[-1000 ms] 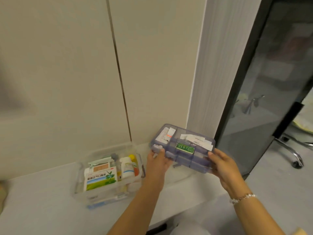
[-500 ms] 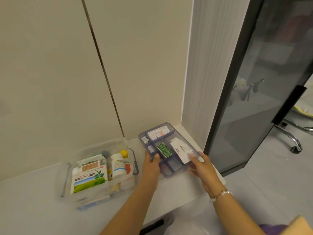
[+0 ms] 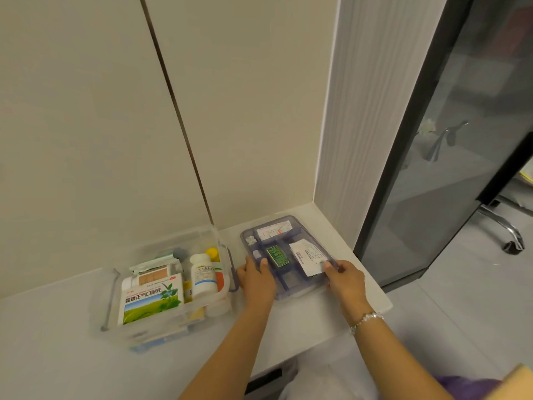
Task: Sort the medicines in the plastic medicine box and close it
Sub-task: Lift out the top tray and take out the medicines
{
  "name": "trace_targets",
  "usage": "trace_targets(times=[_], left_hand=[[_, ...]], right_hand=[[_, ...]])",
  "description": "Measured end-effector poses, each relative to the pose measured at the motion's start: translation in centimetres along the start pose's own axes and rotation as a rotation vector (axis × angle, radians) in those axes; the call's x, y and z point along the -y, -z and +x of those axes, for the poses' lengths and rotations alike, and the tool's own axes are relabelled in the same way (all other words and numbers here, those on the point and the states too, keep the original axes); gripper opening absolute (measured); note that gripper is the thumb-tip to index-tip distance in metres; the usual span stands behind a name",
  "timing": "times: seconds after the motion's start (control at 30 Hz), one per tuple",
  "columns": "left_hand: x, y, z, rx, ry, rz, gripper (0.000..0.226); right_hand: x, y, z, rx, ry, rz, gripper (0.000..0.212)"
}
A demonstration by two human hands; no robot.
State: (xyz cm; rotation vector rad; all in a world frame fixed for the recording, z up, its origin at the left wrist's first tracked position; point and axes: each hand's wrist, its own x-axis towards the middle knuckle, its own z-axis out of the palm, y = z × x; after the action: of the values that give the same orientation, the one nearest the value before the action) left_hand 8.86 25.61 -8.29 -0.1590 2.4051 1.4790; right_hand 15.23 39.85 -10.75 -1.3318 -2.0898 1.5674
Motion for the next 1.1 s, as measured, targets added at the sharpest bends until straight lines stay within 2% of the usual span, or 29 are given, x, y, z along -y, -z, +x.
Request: trace_targets(times=[0.23,0.4,0.6,0.87,1.1], left_hand=[[0.6,0.0,-0.9,-0.001,-0.057,-0.035,0.047],[0.6,0.2,-2.4,0.061,-0.111,-0.067,0.047],[-1.1,2.1,-5.3,0.075,-0.238,-0.154,0.042],[-1.6,8.9,-6.9,-0.171,-0.382,-0.134,0.031],[1.0,15.2,-5.2,-0.304,-0.341,-0.044,0.022]], right_hand=[[-0.8,0.4,-0.6,-0.004,0.049,-0.009,0.039],[-0.1,0.4,-1.8,0.002,0.088,0.010,0.042],[2.0,0.2,-5.1,0.073,0.185,0.087,0.034],[6.6,-2.3,-10.5,0.234,0.350,0.180,0.022],[8.5,-6.3,-13.3,0.400,0.502,0.099,0.015]])
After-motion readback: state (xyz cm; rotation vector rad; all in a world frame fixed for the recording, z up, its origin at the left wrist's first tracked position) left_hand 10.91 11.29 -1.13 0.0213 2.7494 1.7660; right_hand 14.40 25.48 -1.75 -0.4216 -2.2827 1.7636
